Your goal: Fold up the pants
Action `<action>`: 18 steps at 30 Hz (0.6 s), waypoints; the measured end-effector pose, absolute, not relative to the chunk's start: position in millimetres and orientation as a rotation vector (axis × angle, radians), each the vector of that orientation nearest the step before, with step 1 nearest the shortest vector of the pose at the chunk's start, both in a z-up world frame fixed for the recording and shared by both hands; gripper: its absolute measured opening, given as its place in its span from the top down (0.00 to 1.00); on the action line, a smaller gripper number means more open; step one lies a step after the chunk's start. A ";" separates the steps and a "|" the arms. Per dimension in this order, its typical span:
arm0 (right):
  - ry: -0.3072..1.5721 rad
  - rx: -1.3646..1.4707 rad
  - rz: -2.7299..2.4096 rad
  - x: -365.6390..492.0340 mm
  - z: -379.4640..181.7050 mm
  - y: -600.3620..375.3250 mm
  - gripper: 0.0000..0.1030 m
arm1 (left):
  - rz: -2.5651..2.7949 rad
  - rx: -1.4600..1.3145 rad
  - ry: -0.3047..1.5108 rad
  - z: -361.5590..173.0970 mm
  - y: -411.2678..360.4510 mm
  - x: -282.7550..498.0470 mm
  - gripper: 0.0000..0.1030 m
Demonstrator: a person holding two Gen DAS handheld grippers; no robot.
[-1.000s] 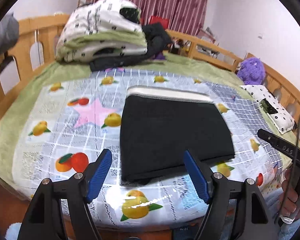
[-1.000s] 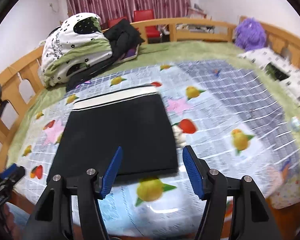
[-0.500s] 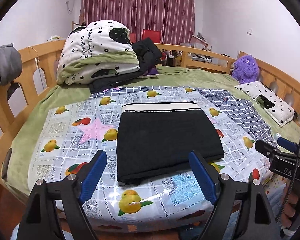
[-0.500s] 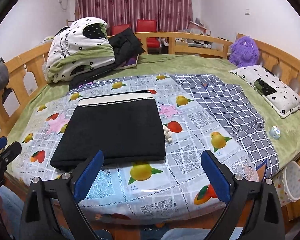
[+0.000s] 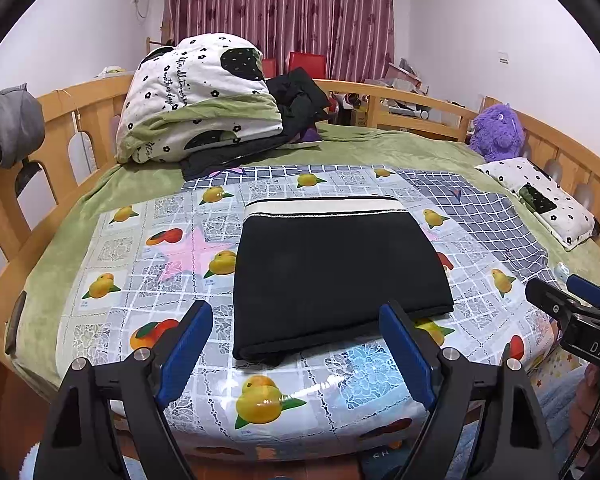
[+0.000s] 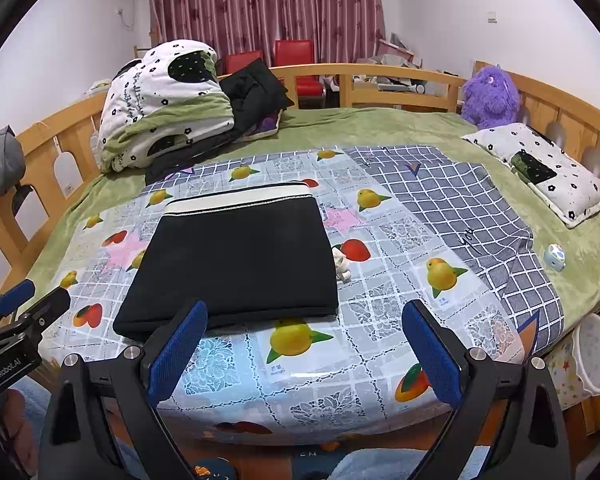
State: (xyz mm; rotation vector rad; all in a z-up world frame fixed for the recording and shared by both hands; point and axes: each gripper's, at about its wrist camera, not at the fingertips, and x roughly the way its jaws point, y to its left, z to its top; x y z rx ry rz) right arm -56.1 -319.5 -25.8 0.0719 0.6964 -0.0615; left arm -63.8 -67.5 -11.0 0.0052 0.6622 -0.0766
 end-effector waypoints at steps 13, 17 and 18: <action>0.699 0.058 -0.073 -55.9 -27.9 -318.1 0.06 | -0.070 0.013 0.661 -13.5 -68.6 -61.9 0.18; 0.703 0.057 -0.073 -55.6 -28.1 -317.4 0.06 | -0.062 0.014 0.662 -14.4 -67.9 -61.5 0.18; 0.703 0.057 -0.073 -55.6 -28.2 -317.2 0.06 | -0.062 0.014 0.661 -14.4 -68.0 -61.5 0.18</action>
